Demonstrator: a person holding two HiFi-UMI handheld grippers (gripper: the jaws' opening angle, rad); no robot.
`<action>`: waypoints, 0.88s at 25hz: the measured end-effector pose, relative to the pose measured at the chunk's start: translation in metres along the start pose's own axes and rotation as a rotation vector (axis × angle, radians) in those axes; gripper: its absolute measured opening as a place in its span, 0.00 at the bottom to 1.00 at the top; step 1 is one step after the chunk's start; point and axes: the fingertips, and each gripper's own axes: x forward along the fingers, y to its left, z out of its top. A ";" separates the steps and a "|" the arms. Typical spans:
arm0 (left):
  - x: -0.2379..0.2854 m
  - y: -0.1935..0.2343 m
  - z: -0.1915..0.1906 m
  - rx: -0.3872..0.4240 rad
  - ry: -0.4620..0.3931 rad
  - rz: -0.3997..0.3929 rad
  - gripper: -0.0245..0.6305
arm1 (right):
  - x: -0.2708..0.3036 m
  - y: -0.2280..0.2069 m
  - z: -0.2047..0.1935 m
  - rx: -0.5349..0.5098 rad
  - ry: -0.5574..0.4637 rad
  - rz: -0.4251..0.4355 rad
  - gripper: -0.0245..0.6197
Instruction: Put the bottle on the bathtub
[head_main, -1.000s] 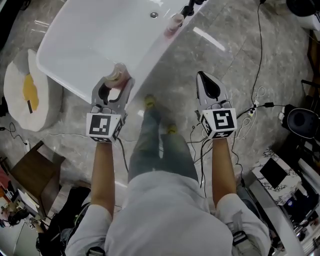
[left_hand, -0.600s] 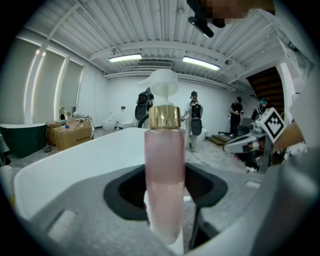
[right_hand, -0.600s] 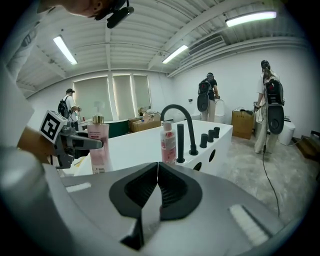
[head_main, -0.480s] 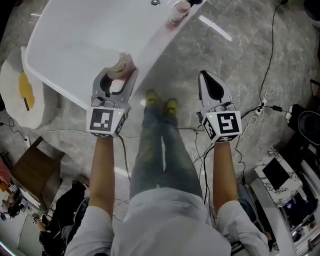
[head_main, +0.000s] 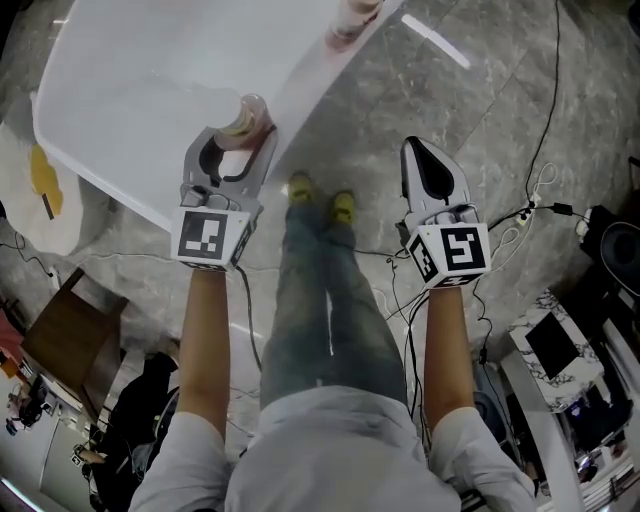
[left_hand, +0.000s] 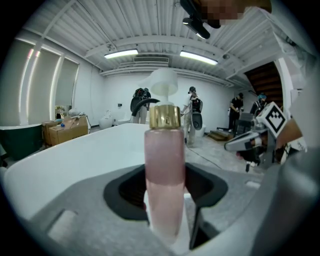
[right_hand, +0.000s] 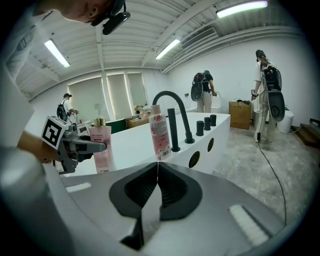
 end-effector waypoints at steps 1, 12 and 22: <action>0.002 0.000 -0.001 -0.003 0.002 0.006 0.37 | 0.001 -0.002 -0.001 0.003 0.002 0.002 0.04; -0.007 -0.005 -0.007 0.012 -0.044 0.003 0.37 | 0.002 -0.001 -0.015 -0.020 0.016 0.040 0.05; -0.017 -0.020 -0.017 0.085 -0.038 -0.005 0.37 | -0.007 0.009 -0.025 -0.025 0.023 0.056 0.05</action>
